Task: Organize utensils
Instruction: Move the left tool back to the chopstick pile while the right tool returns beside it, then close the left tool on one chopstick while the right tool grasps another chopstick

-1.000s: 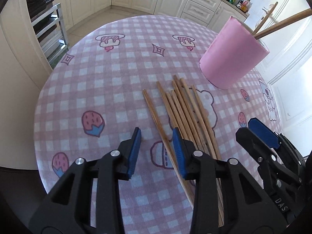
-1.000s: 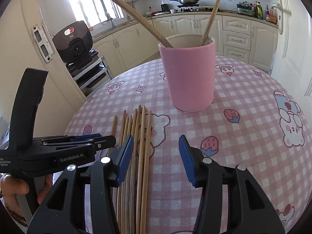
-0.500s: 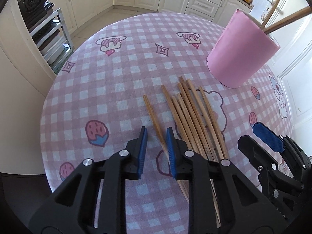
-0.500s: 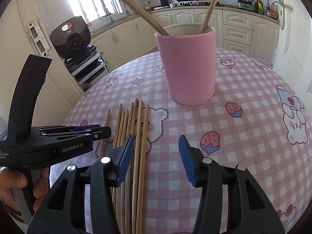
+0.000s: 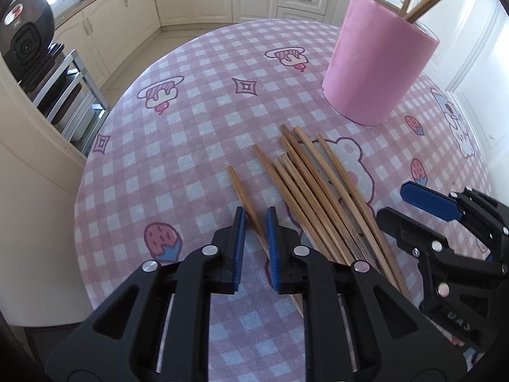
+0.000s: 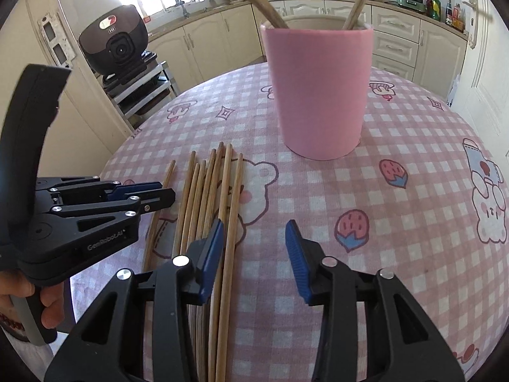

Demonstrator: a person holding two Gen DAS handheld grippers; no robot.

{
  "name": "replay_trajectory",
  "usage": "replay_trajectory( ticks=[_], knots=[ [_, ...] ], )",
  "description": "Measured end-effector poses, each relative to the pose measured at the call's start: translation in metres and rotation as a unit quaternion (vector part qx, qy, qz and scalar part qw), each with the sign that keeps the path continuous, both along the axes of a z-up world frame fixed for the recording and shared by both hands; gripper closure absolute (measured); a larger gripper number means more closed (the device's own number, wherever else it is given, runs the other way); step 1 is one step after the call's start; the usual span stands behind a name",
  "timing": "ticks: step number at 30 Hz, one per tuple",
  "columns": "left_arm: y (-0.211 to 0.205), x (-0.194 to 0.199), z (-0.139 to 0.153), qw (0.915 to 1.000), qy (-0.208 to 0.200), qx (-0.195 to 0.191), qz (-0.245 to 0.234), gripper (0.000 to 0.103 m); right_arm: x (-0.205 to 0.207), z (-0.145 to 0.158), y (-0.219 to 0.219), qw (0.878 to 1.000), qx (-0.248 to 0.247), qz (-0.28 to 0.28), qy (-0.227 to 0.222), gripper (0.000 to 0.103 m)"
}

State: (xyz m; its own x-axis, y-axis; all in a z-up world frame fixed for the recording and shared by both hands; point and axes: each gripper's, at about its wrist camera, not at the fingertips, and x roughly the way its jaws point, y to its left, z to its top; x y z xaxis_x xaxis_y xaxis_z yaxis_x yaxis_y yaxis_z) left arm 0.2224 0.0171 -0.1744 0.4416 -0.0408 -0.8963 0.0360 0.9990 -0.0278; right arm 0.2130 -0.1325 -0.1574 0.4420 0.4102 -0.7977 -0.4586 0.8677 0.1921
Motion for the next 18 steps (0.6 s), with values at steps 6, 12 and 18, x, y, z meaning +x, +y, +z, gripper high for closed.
replay_trajectory(
  ticks=[6,12,18],
  knots=[
    [0.003,0.002,0.000,0.9997,0.000,-0.005,-0.023,0.089,0.004,-0.003,0.009,1.000,-0.022,0.010,0.000,0.071],
    [-0.001,0.001,-0.001,0.9997,-0.004,0.002,-0.023,0.089,0.013,-0.004,0.027,0.998,-0.065,0.020,-0.005,0.074],
    [-0.001,-0.002,-0.001,0.9998,-0.011,0.001,-0.018,0.089,0.024,-0.006,0.040,0.994,-0.107,0.024,-0.021,0.085]
  ],
)
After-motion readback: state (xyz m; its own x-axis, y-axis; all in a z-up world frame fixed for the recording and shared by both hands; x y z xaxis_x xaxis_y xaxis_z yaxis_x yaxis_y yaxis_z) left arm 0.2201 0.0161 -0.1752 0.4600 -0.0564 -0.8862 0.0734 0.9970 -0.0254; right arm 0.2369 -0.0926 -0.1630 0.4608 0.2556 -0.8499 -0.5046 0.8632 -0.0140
